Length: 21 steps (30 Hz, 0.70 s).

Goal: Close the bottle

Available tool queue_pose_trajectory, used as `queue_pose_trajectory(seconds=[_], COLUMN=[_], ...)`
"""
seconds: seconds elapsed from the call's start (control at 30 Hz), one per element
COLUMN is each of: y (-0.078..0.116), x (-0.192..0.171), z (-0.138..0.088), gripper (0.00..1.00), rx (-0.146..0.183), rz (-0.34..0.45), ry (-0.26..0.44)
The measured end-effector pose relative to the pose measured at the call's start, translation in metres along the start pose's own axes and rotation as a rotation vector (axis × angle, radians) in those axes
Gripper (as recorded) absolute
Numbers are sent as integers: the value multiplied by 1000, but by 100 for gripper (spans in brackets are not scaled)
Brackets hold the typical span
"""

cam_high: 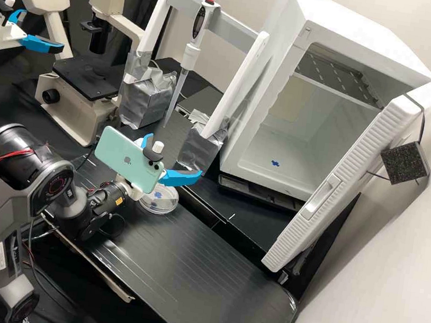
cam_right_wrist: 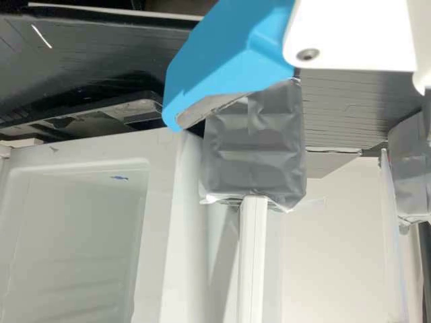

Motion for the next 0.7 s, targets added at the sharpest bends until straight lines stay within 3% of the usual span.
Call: queue_pose_trajectory(seconds=[0.7], y=[-11], x=[3], z=[3], gripper=[100], rx=[-8], rz=[-37], ry=[-13])
